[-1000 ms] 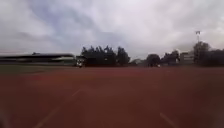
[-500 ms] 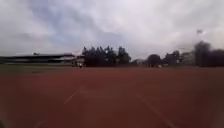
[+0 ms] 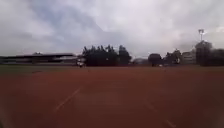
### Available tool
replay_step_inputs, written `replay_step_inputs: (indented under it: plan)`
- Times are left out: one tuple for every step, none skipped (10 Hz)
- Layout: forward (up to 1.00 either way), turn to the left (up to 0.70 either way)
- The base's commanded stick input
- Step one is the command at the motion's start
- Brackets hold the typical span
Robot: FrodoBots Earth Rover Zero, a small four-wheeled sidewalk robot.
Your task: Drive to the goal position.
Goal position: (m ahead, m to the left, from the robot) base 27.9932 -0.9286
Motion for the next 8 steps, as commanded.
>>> replay_step_inputs:
  plan:
    - [0.7, 0.12]
    - [0.7, 0.35]
    - [0.7, 0.18]
    - [0.7, 0.05]
    - [0.7, 0.01]
    - [0.7, 0.0]
    - [0.7, 0.0]
    - [0.7, 0.0]
